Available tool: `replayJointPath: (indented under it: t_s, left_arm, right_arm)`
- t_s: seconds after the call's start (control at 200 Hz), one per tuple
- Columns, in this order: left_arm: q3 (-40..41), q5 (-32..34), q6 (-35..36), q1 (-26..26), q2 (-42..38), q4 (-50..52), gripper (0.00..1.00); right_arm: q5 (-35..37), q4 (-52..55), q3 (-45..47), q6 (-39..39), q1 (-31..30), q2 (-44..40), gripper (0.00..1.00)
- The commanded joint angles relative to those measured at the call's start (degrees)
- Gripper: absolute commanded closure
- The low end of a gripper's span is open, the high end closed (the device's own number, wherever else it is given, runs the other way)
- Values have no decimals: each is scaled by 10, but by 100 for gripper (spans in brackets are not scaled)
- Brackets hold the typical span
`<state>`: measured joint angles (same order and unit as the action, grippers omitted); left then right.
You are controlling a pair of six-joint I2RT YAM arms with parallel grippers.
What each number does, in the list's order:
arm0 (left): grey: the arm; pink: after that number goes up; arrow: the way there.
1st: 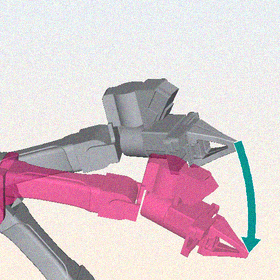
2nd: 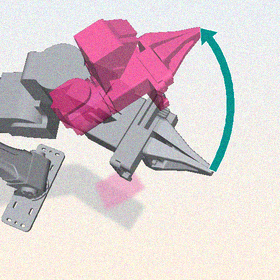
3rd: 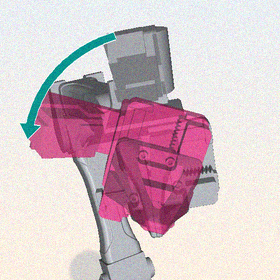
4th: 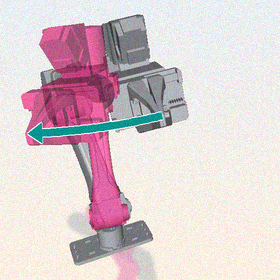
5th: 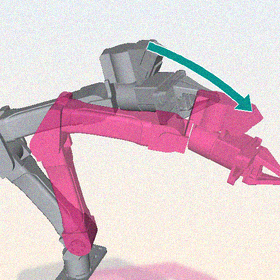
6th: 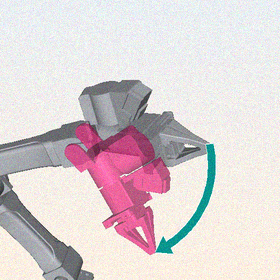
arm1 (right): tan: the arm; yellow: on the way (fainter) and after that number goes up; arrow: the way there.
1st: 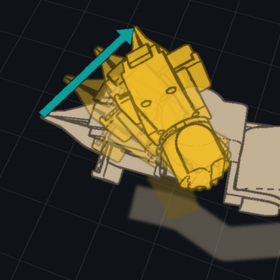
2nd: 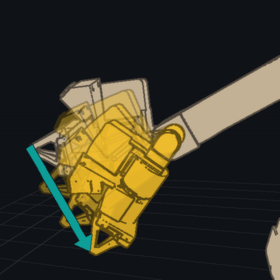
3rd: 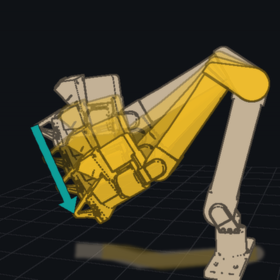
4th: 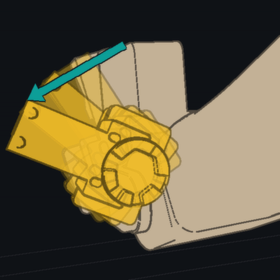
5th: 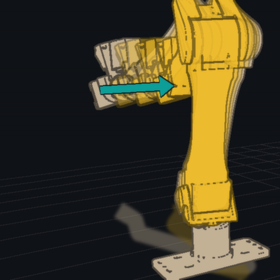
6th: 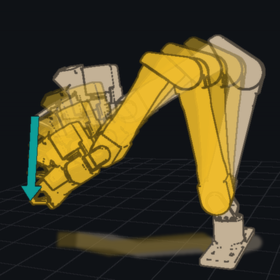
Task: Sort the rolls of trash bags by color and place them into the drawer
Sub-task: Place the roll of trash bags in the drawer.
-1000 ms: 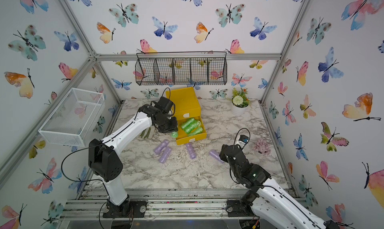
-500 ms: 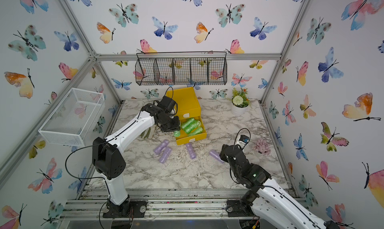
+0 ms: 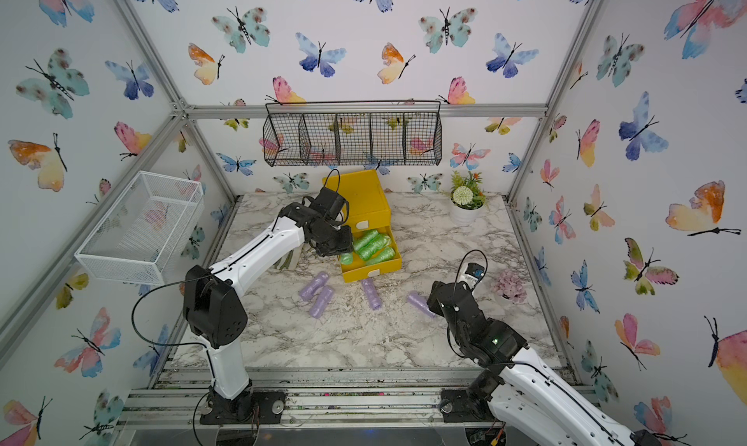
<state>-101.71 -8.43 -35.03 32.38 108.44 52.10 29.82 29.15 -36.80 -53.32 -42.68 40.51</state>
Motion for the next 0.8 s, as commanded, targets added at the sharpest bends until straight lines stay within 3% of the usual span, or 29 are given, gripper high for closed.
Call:
replayJointPath:
  t_s: [0.0,0.305,0.486,0.791]
  left_arm:
    - [23,3,-15,1,22,46,69]
    - [41,-4,-16,2,5,40,66]
    - [66,-11,-18,6,-6,31,76]
    - [68,15,-27,7,-14,34,84]
  right_arm:
    - [10,10,8,3,3,-3,43]
    - [7,6,10,2,3,0,43]
    - [6,5,11,1,3,-2,43]
    - [3,4,11,1,3,0,43]
